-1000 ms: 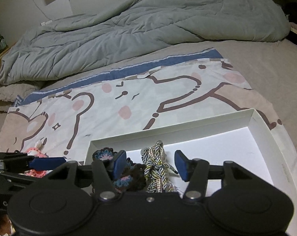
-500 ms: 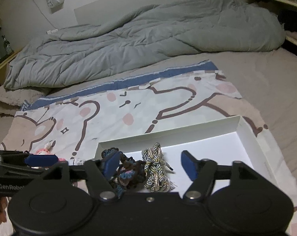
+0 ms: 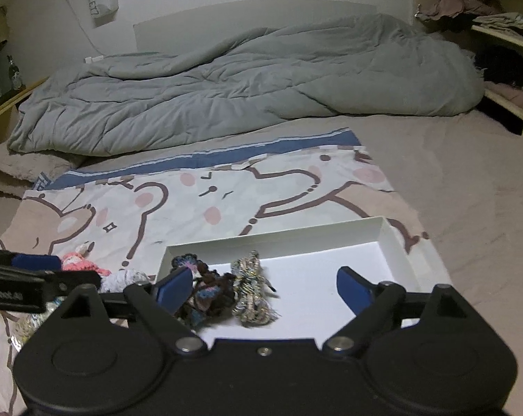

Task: Organize objects
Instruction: 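Open both tools to release the items in the box and withdraw, then grasp the bag of beaded cord with left tool while right tool grasps gold packet, then carry beaded cord bag with left tool and gold packet with right tool into box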

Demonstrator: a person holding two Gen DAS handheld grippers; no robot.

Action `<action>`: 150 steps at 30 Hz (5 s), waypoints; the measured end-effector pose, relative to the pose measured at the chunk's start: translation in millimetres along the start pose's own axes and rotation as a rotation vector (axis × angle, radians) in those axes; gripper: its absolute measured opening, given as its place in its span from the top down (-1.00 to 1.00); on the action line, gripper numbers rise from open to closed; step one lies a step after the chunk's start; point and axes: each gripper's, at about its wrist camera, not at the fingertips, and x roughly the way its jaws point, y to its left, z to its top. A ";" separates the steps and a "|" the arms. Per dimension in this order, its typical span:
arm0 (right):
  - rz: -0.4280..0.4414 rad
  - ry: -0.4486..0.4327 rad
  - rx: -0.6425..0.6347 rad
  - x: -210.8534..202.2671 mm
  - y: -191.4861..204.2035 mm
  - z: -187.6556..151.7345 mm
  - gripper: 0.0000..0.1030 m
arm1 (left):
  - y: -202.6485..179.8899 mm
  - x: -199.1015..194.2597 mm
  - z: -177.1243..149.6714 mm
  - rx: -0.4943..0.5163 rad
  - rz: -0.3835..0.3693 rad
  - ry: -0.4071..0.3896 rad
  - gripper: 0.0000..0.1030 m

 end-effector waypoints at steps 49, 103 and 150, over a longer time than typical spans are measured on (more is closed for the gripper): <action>0.022 -0.066 -0.046 -20.9 66.5 -24.5 -1.00 | 93.6 -76.8 -41.9 -0.009 0.172 -0.115 -1.00; 0.687 0.337 -0.706 78.1 288.4 -126.4 -0.30 | 225.7 38.2 -94.4 0.084 0.028 0.357 -0.57; 0.377 0.054 -0.336 10.5 206.9 -30.9 -0.02 | 186.3 -91.6 -48.1 -0.127 0.123 -0.046 -0.09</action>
